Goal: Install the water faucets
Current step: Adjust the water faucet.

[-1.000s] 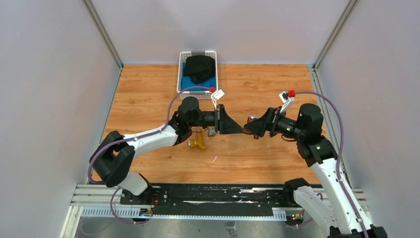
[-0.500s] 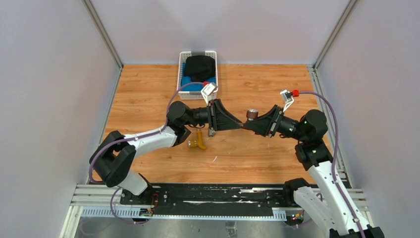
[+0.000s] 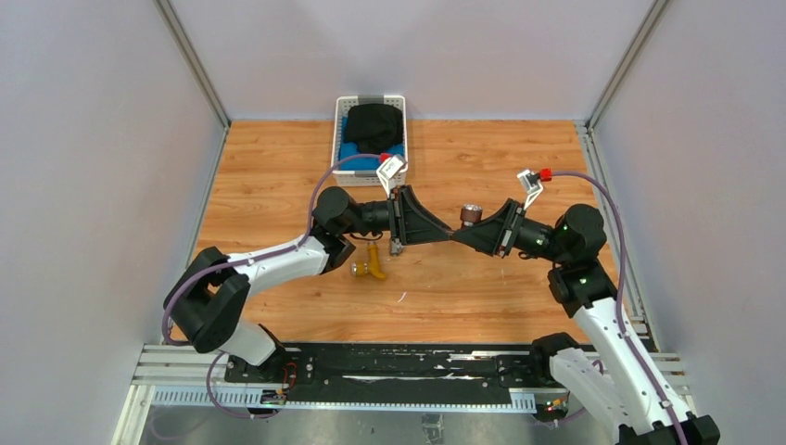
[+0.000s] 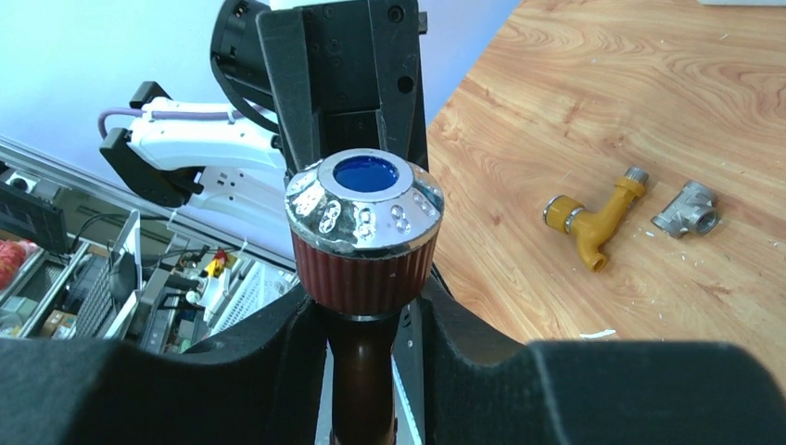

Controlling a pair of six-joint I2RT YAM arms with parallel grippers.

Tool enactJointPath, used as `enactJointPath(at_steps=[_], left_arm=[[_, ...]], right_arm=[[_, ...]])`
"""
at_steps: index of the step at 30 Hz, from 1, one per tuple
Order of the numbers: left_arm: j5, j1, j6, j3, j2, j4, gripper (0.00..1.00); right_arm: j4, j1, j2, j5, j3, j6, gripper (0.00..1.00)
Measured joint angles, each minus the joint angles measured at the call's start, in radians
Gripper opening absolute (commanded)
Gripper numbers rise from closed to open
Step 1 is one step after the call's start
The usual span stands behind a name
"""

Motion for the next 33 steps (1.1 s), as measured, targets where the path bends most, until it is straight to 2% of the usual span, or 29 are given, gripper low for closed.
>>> enactJointPath(at_steps=[3, 6, 8, 11, 16, 20, 22, 25, 33], left_arm=[[-0.005, 0.0, 0.018, 0.0, -0.014, -0.029, 0.0], [-0.013, 0.0, 0.033, 0.0, -0.025, -0.053, 0.0], [-0.015, 0.0, 0.039, 0.0, -0.026, -0.06, 0.0], [-0.018, 0.001, 0.042, 0.0, -0.026, -0.061, 0.0], [-0.019, 0.002, 0.042, 0.0, -0.028, -0.06, 0.0], [-0.016, 0.006, 0.039, 0.0, -0.028, -0.064, 0.51], [-0.01, 0.01, 0.032, 0.001, -0.028, -0.066, 0.67], [0.005, 0.021, 0.018, 0.007, -0.03, -0.06, 0.76], [0.023, 0.031, 0.034, 0.098, -0.032, -0.119, 0.77]], right_arm=[[-0.034, 0.025, 0.016, 0.007, 0.018, -0.029, 0.36], [-0.037, 0.04, 0.029, 0.008, 0.022, -0.036, 0.3], [-0.029, 0.042, 0.032, 0.008, 0.022, -0.032, 0.23], [-0.015, 0.043, 0.035, 0.013, 0.02, -0.012, 0.0], [0.059, 0.043, 0.035, 0.018, -0.011, 0.035, 0.0], [0.119, 0.043, 0.032, 0.022, -0.041, 0.068, 0.0], [0.124, 0.043, 0.029, 0.022, -0.046, 0.068, 0.0], [0.121, 0.044, 0.023, 0.019, -0.053, 0.063, 0.0], [0.118, 0.045, 0.027, -0.039, -0.057, 0.029, 0.0]])
